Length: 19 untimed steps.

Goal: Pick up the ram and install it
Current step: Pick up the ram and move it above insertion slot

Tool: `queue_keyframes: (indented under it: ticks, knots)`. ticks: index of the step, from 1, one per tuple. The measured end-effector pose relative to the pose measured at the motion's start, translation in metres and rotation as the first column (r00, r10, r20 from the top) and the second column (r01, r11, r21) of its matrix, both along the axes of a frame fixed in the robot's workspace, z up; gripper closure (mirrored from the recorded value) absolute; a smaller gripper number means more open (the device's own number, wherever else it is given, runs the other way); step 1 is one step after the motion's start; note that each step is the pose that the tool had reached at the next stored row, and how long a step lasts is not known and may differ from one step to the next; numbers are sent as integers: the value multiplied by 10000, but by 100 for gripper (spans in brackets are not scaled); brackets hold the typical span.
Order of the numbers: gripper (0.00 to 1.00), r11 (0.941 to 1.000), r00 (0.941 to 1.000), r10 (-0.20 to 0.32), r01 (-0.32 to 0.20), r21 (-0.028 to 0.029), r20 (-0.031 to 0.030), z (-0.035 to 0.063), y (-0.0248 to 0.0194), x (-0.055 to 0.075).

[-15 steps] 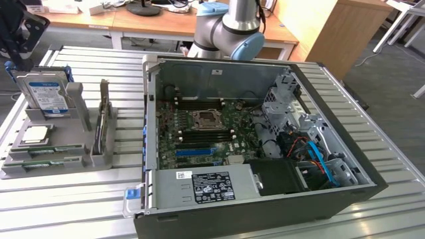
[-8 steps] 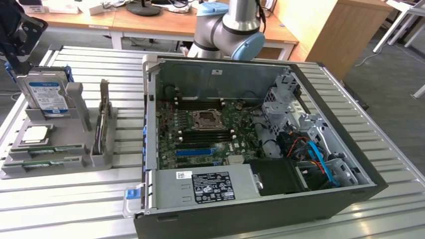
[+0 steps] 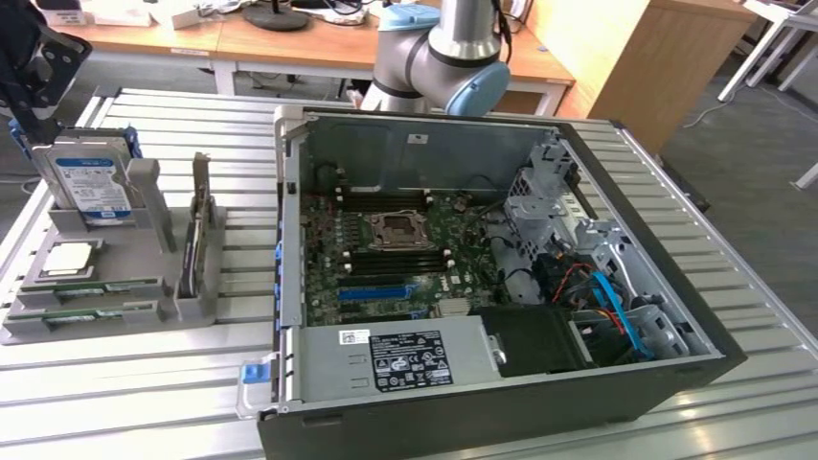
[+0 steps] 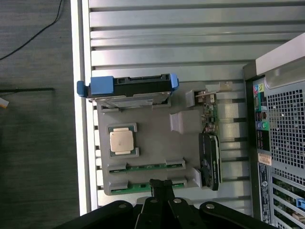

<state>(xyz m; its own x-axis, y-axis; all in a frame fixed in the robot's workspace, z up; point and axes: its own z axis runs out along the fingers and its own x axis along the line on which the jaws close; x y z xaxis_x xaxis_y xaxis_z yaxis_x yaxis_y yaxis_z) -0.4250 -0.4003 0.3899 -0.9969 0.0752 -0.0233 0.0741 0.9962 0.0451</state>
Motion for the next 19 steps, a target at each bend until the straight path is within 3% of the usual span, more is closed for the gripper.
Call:
queue_keyframes:
  ticks: [7,12,16,19]
  knots:
    - [89,10000,10000,52,-52,0,0,0,0,0]
    - [89,9983,9983,575,-575,0,0,0,0,-1]
    - [89,9930,9930,1179,-1179,0,0,0,0,0]
    - [89,9858,9858,1682,-1682,0,-1,0,0,0]
